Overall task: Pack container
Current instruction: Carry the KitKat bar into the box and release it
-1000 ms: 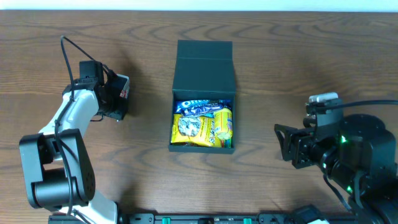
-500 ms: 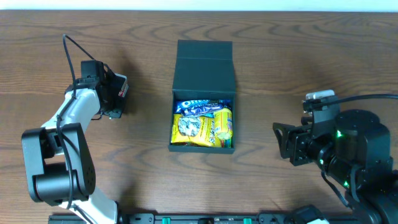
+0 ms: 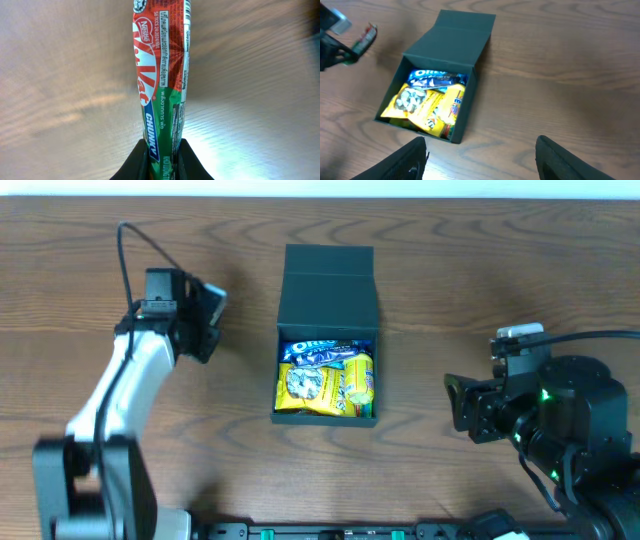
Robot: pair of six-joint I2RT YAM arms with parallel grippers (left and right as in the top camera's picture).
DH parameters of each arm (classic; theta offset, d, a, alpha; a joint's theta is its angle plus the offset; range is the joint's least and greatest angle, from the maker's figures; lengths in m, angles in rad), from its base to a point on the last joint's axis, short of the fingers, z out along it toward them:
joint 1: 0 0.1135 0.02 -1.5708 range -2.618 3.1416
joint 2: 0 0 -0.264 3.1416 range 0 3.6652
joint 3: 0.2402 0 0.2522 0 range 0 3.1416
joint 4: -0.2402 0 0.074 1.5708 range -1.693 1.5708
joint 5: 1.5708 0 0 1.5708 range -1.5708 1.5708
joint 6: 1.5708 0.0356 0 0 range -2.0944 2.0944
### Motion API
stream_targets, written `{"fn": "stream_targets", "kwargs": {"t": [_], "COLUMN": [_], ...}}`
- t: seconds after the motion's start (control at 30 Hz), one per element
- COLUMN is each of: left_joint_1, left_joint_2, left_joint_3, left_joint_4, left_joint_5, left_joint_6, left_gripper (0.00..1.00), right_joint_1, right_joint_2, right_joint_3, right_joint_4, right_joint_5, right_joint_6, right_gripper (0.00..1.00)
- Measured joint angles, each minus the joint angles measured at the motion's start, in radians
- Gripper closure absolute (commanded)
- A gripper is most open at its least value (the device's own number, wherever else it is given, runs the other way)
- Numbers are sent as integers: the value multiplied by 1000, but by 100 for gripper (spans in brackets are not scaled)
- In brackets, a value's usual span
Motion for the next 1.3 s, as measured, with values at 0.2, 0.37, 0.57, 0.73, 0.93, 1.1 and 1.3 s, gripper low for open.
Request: {"fn": "stream_targets", "kwargs": {"t": [0.2, 0.37, 0.57, 0.73, 0.93, 1.1, 1.3], "left_joint_1": [-229, -425, -570, -579, -579, -579, -579], "left_joint_2": [-283, -345, -284, -139, -52, -52, -68], "left_joint_3": [0, 6, 6, 6, 6, 6, 41], "left_joint_4": [-94, -267, -295, -260, -188, -145, -146], "left_joint_5": [8, 27, 48, 49, 23, -130, -211], "left_joint_6": [134, 253, 396, 488, 511, 385, 113], "left_gripper": [94, 94, 94, 94, 5, 5, 0], "right_joint_1": [0, 0, 0, 0, 0, 0, 0], "right_joint_2": [-53, -119, -139, -139, -139, -139, -134], "right_joint_3": [-1, -1, -1, -1, -1, -1, -1], "right_joint_4": [2, 0, -23, -33, -40, -40, -46], "right_joint_5": [51, 61, 64, 64, 64, 64, 64], "right_joint_6": [1, 1, 1, 1, 1, 1, 5], "right_gripper": [29, 24, 23, 22, 20, 18, 52]}}
